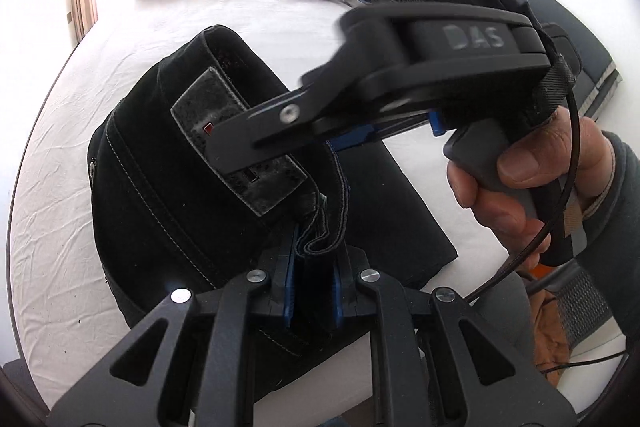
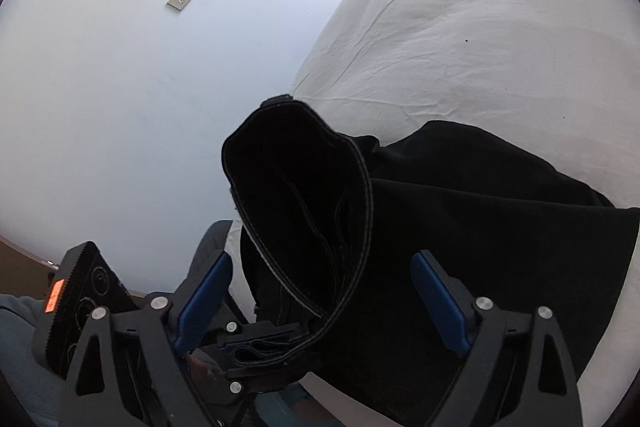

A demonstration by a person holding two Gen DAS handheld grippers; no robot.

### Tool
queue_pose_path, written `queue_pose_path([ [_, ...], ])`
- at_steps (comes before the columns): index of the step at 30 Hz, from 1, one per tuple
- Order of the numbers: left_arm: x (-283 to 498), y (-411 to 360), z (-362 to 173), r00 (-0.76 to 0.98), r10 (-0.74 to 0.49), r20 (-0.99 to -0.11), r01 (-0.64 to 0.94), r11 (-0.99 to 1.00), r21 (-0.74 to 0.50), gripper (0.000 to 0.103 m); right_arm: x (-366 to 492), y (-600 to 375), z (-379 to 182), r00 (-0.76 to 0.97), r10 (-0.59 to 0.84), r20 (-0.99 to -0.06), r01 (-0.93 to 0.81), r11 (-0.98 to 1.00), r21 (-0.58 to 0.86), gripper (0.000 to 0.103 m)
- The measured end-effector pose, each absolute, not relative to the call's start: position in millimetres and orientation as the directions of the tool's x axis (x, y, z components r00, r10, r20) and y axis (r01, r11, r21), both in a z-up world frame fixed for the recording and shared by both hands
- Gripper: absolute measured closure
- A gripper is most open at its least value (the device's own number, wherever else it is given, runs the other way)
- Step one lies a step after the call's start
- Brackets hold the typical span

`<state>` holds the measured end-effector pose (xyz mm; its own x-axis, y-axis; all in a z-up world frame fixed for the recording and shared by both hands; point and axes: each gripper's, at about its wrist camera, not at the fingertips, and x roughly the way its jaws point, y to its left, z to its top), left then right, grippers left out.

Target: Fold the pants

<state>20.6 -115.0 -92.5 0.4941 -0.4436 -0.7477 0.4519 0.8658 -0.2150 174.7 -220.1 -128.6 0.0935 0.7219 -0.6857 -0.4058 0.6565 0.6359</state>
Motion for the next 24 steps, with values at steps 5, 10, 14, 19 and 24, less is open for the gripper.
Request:
queue_pose_path([
  [5, 13, -132, -95, 0.476, -0.437, -0.763, 0.486, 0.854, -0.186, 0.091, 168, -218, -124, 0.151, 0.623, -0.767, -0.416, 0.744, 0.522, 0.058],
  [10, 12, -154, -98, 0.449, -0.446, -0.775, 0.527, 0.832, -0.174, 0.091, 157, -237, -121, 0.198, 0.537, -0.82, -0.428, 0.8, 0.421, 0.081],
  [14, 22, -175, -103, 0.423, -0.459, -0.781, 0.564, 0.808, -0.17, 0.091, 148, -264, -119, 0.207, 0.5, -0.841, -0.401, 0.827, 0.393, 0.085],
  [19, 27, -194, -110, 0.396, -0.469, -0.789, 0.607, 0.779, -0.158, 0.091, 146, -291, -126, 0.218, 0.482, -0.849, -0.368, 0.846, 0.386, 0.086],
  [24, 41, -221, -117, 0.374, -0.465, -0.803, 0.625, 0.766, -0.152, 0.091, 149, -312, -133, 0.231, 0.488, -0.842, -0.334, 0.852, 0.403, 0.086],
])
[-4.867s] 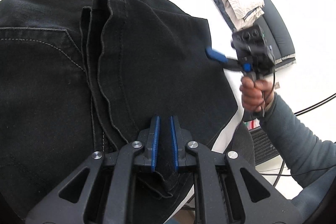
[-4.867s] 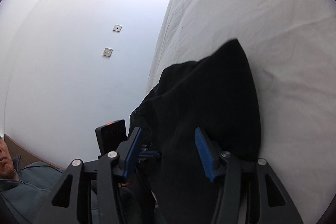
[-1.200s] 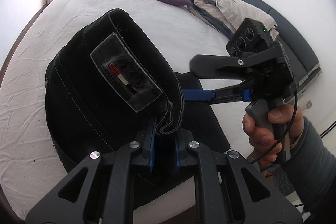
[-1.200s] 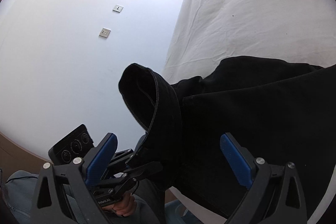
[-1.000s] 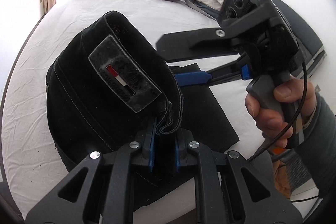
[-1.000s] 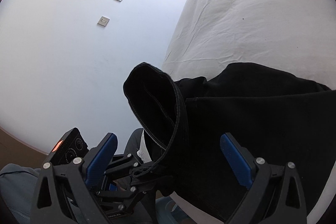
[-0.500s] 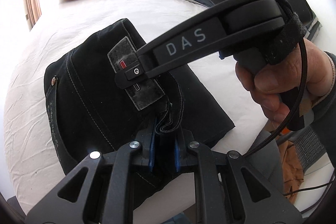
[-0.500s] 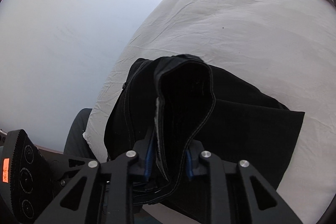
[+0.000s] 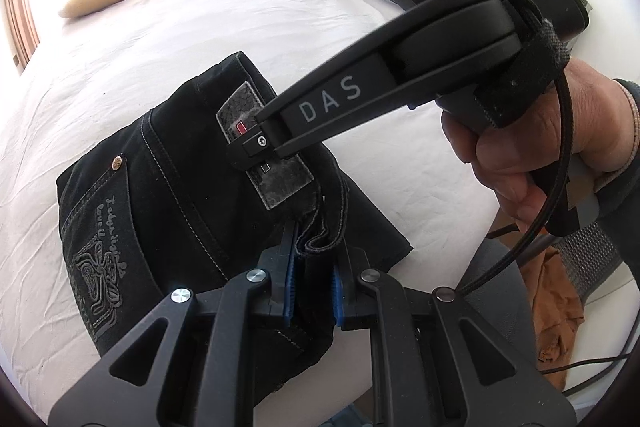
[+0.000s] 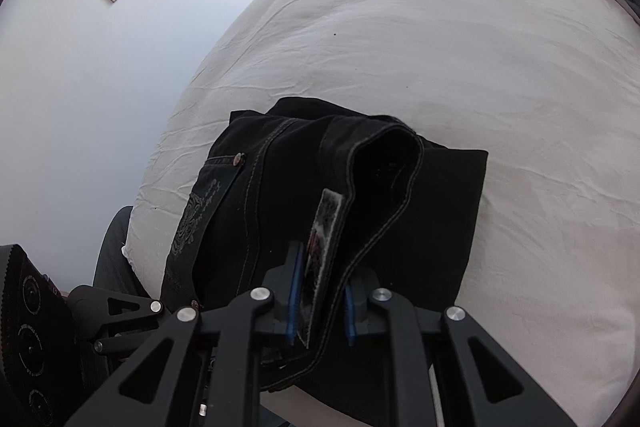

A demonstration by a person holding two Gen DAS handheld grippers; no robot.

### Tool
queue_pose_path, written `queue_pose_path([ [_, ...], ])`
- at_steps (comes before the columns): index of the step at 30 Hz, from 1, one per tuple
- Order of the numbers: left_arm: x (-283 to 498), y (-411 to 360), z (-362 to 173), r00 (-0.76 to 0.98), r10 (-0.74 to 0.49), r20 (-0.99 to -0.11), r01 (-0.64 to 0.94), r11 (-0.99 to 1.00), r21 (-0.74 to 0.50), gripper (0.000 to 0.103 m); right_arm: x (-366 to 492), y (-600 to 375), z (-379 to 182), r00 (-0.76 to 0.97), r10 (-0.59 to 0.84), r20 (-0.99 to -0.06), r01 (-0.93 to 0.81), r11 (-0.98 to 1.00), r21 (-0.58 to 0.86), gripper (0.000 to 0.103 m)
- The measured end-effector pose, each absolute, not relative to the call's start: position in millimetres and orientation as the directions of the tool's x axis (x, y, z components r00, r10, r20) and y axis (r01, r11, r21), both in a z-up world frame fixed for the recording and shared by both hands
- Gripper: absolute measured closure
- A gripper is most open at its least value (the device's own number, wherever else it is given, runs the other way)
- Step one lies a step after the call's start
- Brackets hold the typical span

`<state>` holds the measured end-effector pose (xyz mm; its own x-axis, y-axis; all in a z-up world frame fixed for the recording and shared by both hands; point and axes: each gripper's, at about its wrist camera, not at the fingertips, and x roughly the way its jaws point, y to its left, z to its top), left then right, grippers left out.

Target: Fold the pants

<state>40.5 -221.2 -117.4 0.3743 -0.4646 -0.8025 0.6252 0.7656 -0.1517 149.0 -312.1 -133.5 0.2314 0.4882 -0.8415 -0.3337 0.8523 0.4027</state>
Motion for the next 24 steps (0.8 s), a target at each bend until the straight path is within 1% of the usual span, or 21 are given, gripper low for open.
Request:
queue_pose_path([
  [8, 57, -247, -137, 0.333, -0.451, -0.828, 0.627, 0.762, -0.162, 0.091, 157, -333, -155, 0.23, 0.512, -0.828, -0.304, 0.846, 0.439, 0.086],
  [19, 68, -280, -165, 0.332, -0.435, -0.837, 0.612, 0.775, -0.16, 0.091, 168, -354, -176, 0.215, 0.535, -0.817, -0.3, 0.832, 0.466, 0.086],
  [24, 72, -291, -179, 0.335, -0.44, -0.833, 0.609, 0.776, -0.165, 0.09, 172, -361, -184, 0.201, 0.546, -0.813, -0.316, 0.822, 0.473, 0.084],
])
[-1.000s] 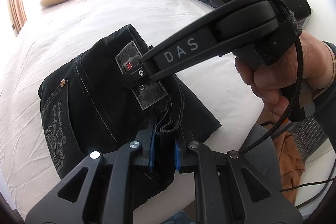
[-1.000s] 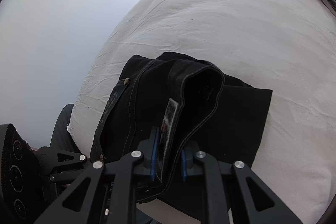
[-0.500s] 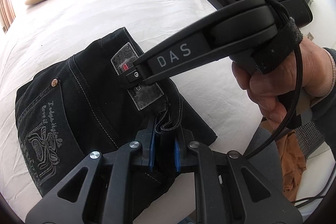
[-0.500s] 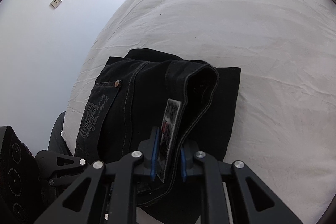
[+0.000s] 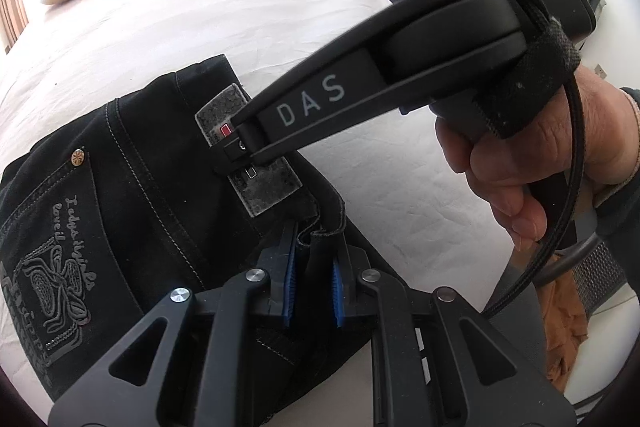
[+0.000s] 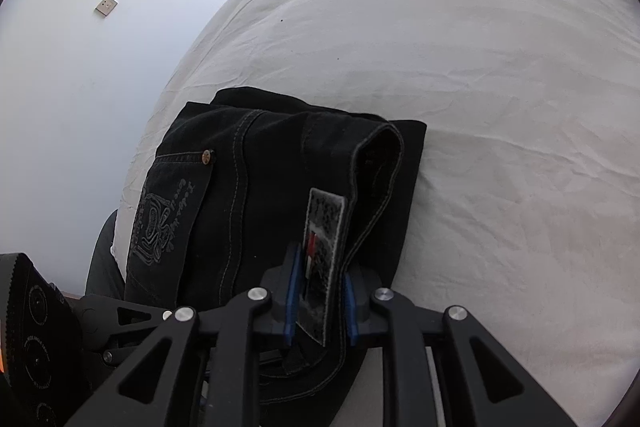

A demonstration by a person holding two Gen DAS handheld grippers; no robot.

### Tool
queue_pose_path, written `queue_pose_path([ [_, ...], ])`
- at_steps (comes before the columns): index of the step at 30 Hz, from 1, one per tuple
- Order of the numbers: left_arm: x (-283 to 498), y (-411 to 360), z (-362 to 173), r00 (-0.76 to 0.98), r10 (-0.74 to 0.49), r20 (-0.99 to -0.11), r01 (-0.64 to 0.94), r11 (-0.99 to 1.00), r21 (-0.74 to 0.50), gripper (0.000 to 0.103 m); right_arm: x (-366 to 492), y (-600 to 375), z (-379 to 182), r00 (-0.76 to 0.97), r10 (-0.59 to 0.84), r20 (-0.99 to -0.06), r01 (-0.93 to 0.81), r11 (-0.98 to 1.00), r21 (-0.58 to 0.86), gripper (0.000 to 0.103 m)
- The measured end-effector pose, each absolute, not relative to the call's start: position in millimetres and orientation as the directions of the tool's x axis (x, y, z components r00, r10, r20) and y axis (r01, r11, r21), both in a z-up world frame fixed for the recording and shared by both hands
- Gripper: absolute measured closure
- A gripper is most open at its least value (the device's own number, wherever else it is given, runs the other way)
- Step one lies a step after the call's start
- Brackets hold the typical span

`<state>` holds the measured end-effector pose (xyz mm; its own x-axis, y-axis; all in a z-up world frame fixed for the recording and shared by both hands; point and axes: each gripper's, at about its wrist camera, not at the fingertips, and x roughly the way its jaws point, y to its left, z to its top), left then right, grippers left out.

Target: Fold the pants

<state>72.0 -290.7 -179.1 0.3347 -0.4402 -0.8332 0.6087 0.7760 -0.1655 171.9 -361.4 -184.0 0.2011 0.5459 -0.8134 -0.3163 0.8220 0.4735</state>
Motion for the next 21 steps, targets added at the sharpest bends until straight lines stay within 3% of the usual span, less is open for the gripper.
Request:
queue_pose_path([
  [2, 73, -292, -184, 0.337, -0.453, -0.826, 0.606, 0.775, -0.177, 0.09, 172, -366, -186, 0.198, 0.557, -0.806, -0.315, 0.815, 0.486, 0.084],
  [4, 73, -289, -188, 0.324, -0.481, -0.815, 0.597, 0.772, -0.219, 0.084, 172, -369, -191, 0.189, 0.576, -0.796, -0.33, 0.8, 0.501, 0.08],
  [7, 76, -276, -186, 0.271, -0.536, -0.8, 0.58, 0.754, -0.309, 0.08, 171, -380, -196, 0.182, 0.622, -0.762, -0.328, 0.769, 0.549, 0.069],
  [10, 71, -244, -169, 0.234, -0.601, -0.764, 0.556, 0.728, -0.401, 0.075, 165, -391, -190, 0.219, 0.627, -0.747, -0.301, 0.772, 0.56, 0.051],
  [11, 69, -231, -163, 0.229, -0.619, -0.751, 0.544, 0.721, -0.428, 0.075, 163, -396, -187, 0.247, 0.599, -0.762, -0.281, 0.797, 0.535, 0.038],
  [15, 72, -178, -148, 0.264, -0.628, -0.732, 0.489, 0.742, -0.459, 0.075, 151, -422, -170, 0.334, 0.569, -0.751, -0.201, 0.822, 0.533, 0.037],
  [21, 104, -121, -161, 0.373, -0.578, -0.726, 0.345, 0.813, -0.469, 0.075, 120, -380, -139, 0.284, 0.746, -0.602, -0.356, 0.665, 0.657, 0.037],
])
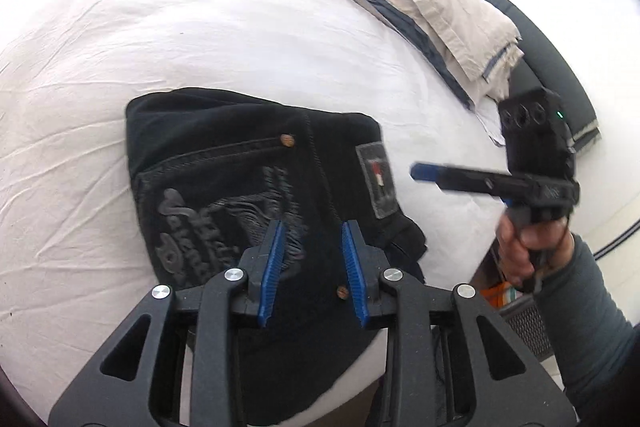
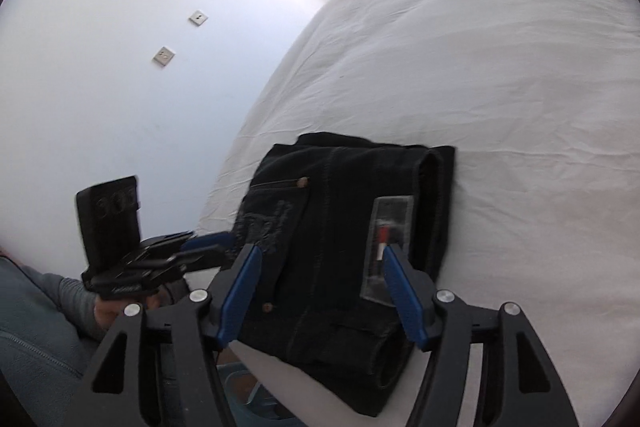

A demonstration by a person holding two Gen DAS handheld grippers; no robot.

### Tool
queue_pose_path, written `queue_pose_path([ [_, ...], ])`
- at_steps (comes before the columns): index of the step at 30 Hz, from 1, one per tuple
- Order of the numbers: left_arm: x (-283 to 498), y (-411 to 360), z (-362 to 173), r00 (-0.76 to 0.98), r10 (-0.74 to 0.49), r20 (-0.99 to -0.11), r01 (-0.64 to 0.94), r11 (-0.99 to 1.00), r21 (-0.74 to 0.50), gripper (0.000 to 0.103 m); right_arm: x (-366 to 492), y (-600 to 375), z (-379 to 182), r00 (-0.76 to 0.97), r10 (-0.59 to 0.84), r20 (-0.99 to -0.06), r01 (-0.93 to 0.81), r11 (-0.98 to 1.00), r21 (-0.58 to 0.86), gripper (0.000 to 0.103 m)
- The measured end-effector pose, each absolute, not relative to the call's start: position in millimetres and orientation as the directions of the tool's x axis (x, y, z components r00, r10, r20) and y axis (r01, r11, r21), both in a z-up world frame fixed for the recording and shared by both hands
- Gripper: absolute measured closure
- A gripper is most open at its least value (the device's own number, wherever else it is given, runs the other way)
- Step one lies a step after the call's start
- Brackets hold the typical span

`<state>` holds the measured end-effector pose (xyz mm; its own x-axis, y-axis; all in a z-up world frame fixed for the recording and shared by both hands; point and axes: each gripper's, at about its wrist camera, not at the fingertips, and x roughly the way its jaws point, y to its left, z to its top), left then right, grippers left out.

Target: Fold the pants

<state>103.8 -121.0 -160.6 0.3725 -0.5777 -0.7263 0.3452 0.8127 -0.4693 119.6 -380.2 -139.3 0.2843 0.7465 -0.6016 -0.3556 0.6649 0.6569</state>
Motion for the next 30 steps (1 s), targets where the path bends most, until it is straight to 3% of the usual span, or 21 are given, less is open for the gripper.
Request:
queue_pose_path([
  [4, 115, -120, -183, 0.338, -0.593, -0.731, 0.368, 0.798, -0.477, 0.075, 109, -358, -175, 0.189, 0.741, -0.645, -0.312, 0.668, 0.676, 0.037],
  [5, 119, -121, -193, 0.321, -0.585, -0.745, 0.356, 0.803, -0.478, 0.075, 106, -360, -188, 0.167, 0.717, -0.676, -0.287, 0.692, 0.663, 0.043],
  [8, 130, -118, -202, 0.315, -0.609, -0.728, 0.345, 0.788, -0.51, 0.075, 100, -384, -203, 0.186, 0.736, -0.651, -0.234, 0.677, 0.698, 0.066],
  [9, 131, -121, -202, 0.319, -0.603, -0.732, 0.356, 0.791, -0.497, 0.075, 98, -390, -202, 0.187, 0.73, -0.657, -0.221, 0.683, 0.696, 0.068],
  [13, 134, -124, -195, 0.325, -0.618, -0.716, 0.375, 0.779, -0.502, 0.075, 87, -400, -188, 0.18, 0.665, -0.725, -0.245, 0.744, 0.622, 0.06],
  [16, 150, -110, -183, 0.359, -0.638, -0.682, 0.391, 0.766, -0.511, 0.075, 87, -398, -162, 0.217, 0.766, -0.604, -0.293, 0.642, 0.709, 0.059],
  [20, 183, -91, -175, 0.279, -0.744, -0.607, 0.422, 0.663, -0.618, 0.075, 103, -360, -139, 0.174, 0.87, -0.462, -0.416, 0.49, 0.766, 0.051],
  [24, 210, -70, -209, 0.144, -0.855, -0.498, 0.35, 0.515, -0.783, 0.075, 128, -352, -172, 0.166, 0.831, -0.531, -0.318, 0.555, 0.769, 0.051],
  [27, 191, -60, -211, 0.177, -0.875, -0.451, 0.398, 0.483, -0.78, 0.075, 127, -372, -199, 0.161, 0.822, -0.547, -0.233, 0.57, 0.788, 0.051],
  [30, 160, -58, -215, 0.173, -0.909, -0.38, 0.438, 0.417, -0.797, 0.075, 116, -387, -216, 0.154, 0.858, -0.49, -0.186, 0.513, 0.838, 0.052],
])
